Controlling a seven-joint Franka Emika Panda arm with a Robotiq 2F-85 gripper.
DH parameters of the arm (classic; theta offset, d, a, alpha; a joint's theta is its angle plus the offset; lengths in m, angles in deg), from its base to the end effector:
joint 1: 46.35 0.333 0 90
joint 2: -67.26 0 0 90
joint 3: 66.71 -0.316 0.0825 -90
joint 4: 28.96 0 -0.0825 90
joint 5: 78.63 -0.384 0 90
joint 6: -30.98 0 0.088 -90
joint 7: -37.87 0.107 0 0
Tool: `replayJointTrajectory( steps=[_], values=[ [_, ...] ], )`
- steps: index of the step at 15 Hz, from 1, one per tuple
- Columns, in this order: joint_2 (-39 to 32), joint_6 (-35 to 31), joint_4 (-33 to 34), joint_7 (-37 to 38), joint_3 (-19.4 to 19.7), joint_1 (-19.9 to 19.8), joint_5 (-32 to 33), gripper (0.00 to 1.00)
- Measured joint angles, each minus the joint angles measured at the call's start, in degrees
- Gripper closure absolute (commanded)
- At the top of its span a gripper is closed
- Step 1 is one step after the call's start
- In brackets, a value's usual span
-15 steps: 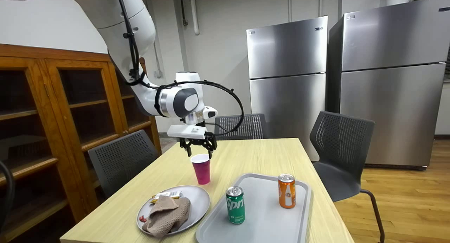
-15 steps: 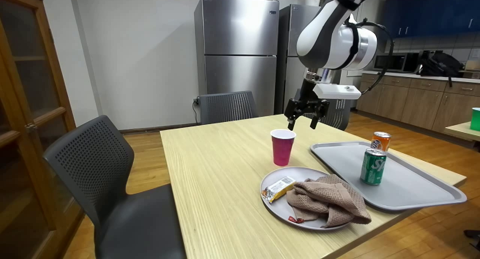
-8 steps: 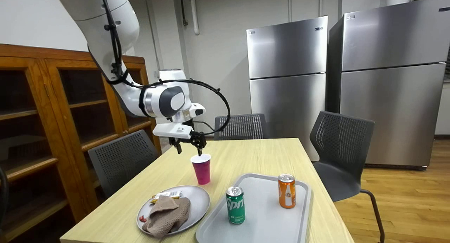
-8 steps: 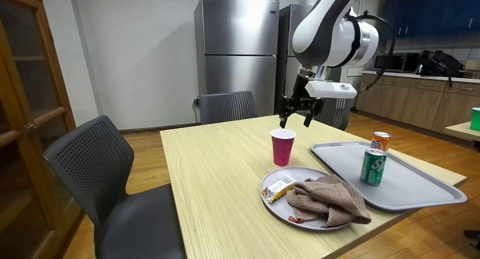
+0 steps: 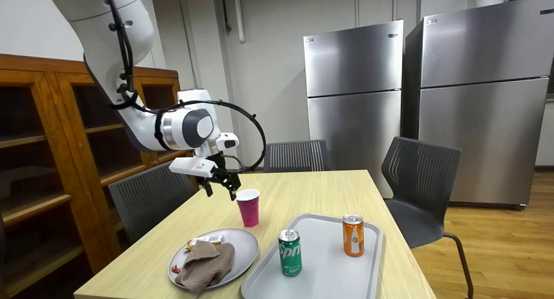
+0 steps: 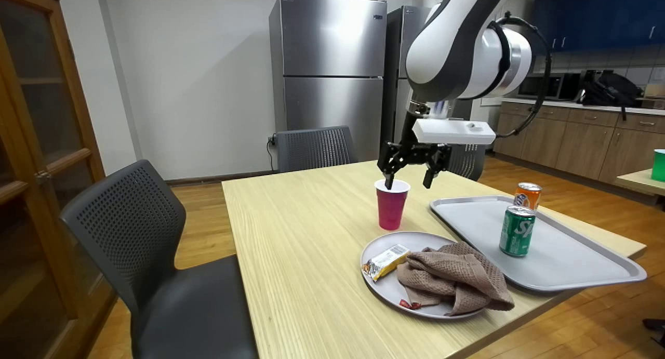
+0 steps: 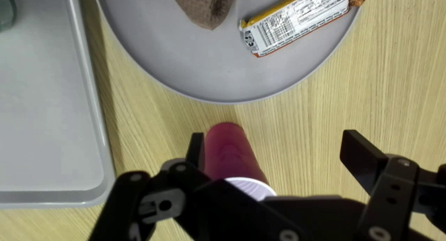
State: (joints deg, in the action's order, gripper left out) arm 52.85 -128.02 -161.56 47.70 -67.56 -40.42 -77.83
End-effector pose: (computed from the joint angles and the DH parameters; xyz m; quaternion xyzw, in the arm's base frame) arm 0.5412 0.0650 0.2550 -0.9943 0.0207 -0.1036 0.0137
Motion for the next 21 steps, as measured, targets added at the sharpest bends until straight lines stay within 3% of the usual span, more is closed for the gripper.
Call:
replayJointTrajectory(
  steps=[8,21],
  values=[
    [-2.0,-2.9,-0.9,5.7,-0.9,1.4,-5.8,0.00],
    [-2.4,-4.0,-0.9,7.9,-0.9,1.6,-6.5,0.00]
  ],
)
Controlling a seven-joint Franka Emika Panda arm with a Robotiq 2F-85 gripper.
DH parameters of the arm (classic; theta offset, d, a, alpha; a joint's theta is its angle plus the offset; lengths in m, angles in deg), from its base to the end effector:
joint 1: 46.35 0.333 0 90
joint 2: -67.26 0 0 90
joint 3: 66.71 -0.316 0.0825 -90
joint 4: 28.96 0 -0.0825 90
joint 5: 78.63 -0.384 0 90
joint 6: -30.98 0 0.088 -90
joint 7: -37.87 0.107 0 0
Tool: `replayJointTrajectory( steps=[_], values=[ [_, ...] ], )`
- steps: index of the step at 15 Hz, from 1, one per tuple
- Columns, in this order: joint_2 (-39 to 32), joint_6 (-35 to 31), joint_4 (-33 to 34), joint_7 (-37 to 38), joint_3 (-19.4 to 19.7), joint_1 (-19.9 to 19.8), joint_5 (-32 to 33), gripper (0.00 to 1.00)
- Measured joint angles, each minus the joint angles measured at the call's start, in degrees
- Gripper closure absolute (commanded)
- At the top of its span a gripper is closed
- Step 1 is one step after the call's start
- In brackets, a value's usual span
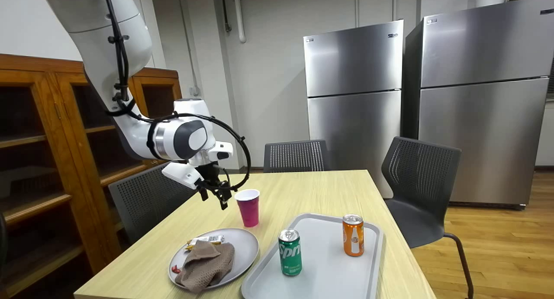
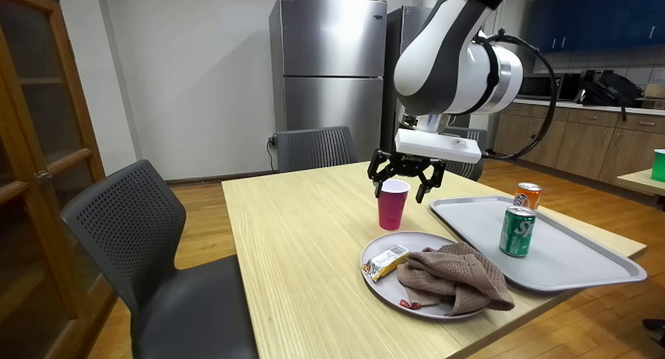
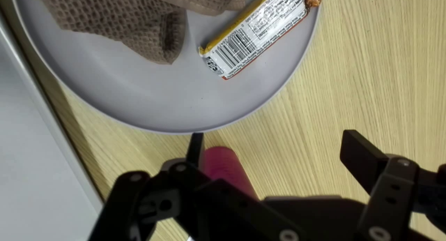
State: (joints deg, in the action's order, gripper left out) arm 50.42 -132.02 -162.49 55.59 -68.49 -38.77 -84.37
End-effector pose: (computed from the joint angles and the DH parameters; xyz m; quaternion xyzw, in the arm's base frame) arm 0.5347 0.0830 0.2333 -0.9865 0.1194 -0.1010 0.0492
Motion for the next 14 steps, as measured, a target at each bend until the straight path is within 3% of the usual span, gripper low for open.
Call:
replayJointTrajectory(
  steps=[14],
  values=[
    [0.0,-0.6,-0.2,0.2,0.0,0.0,0.0,0.00]
  ],
)
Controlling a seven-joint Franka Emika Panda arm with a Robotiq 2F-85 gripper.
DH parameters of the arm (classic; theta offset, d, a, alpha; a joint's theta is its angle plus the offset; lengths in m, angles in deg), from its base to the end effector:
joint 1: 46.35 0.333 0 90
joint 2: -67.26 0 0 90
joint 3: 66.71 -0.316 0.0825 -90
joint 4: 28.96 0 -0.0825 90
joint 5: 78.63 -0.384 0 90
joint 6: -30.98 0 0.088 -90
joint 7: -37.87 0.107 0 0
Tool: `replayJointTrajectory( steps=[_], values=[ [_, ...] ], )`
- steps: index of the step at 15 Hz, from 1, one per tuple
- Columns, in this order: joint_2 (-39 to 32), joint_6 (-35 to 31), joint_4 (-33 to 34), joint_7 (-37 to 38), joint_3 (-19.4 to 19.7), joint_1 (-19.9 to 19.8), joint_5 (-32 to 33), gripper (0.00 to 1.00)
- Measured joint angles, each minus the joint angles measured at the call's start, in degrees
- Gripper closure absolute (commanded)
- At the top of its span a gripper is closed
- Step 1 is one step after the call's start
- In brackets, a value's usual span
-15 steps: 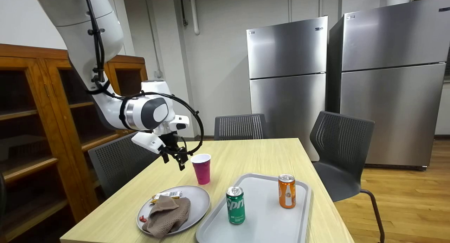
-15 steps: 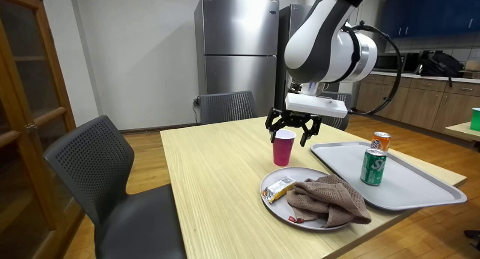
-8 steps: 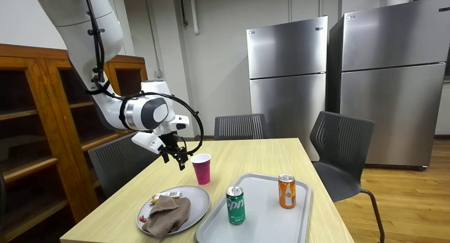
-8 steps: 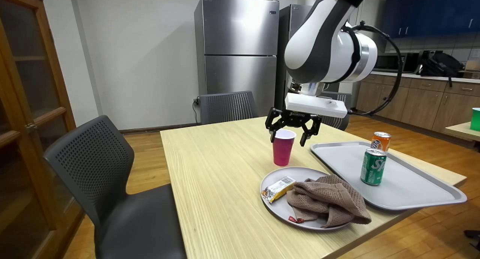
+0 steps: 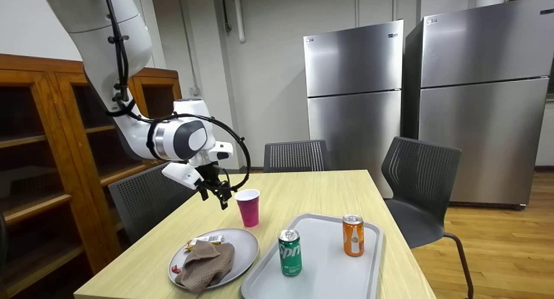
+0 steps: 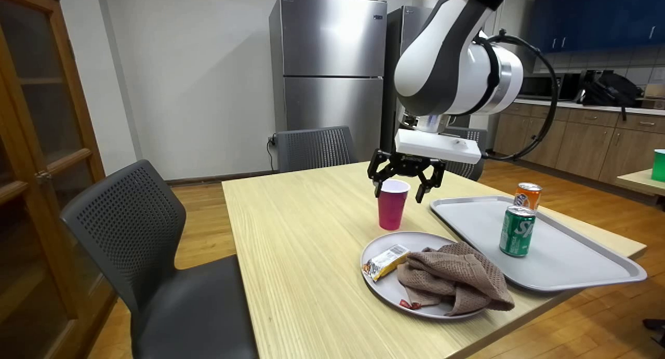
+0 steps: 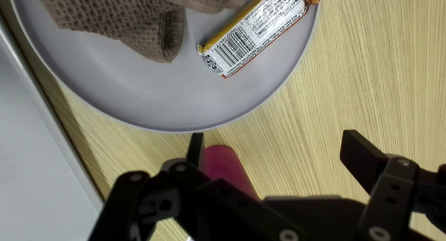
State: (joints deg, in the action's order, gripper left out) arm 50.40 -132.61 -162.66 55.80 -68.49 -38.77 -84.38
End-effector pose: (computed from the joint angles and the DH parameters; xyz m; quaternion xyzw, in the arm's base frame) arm 0.5345 0.0828 0.2331 -0.9858 0.1214 -0.1044 0.0500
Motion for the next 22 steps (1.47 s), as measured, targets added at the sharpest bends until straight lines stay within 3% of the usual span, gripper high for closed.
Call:
replayJointTrajectory(
  steps=[6,12,22],
  values=[
    [-0.2,0.2,0.0,1.1,0.8,0.3,0.5,0.00],
    [-1.6,0.2,0.0,14.0,7.6,6.0,3.6,0.00],
    [-4.4,-1.9,1.4,17.5,5.4,7.4,1.0,0.00]
  ],
)
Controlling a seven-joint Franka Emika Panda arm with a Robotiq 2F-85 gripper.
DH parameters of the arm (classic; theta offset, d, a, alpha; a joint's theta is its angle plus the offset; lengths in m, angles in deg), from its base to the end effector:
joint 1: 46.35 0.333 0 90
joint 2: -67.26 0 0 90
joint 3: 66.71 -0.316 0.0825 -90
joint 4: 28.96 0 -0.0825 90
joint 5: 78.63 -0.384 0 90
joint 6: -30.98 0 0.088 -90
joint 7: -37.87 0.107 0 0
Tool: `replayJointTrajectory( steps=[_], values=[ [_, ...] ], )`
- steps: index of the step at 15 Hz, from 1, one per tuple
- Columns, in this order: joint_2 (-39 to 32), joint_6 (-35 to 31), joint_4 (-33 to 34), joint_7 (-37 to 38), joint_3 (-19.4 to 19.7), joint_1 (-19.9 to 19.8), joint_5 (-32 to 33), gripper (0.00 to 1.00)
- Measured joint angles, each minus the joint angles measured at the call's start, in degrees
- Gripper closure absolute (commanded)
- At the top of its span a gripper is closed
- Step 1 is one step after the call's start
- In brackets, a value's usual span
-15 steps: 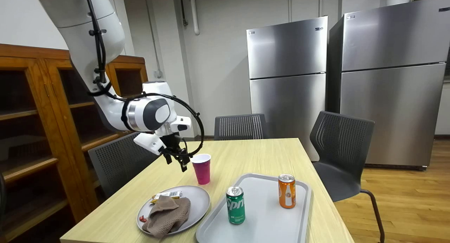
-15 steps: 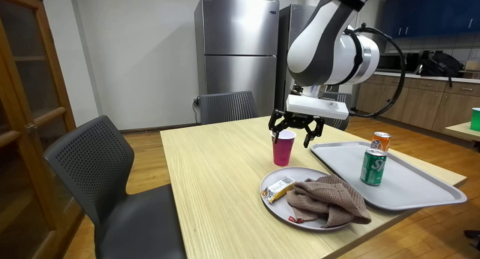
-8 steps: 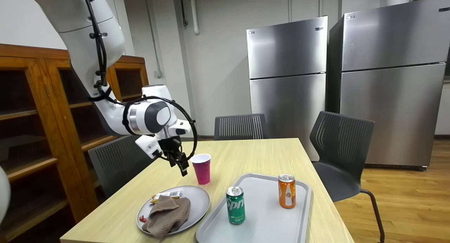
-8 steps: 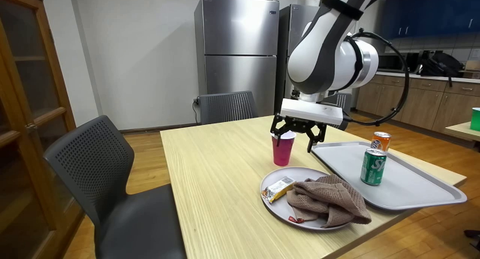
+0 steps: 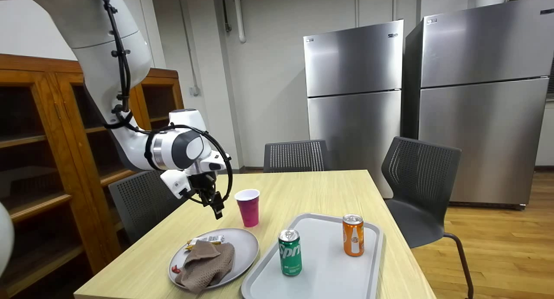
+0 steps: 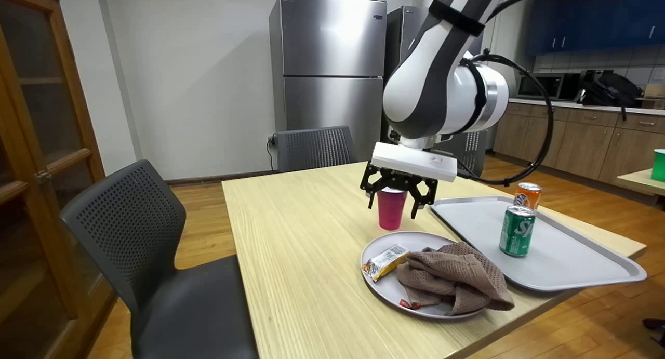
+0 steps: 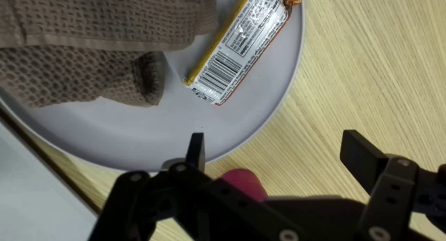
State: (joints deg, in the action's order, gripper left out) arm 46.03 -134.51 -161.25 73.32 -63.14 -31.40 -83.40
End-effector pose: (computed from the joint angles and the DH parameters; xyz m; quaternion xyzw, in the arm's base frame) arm 0.5350 0.1021 0.2047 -0.9645 0.2421 -0.0949 0.0450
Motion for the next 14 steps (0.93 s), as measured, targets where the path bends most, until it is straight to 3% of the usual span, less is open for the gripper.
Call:
replayJointTrajectory(
  steps=[14],
  values=[
    [-9.6,-3.8,5.0,3.3,1.3,4.8,-2.6,0.00]
  ],
)
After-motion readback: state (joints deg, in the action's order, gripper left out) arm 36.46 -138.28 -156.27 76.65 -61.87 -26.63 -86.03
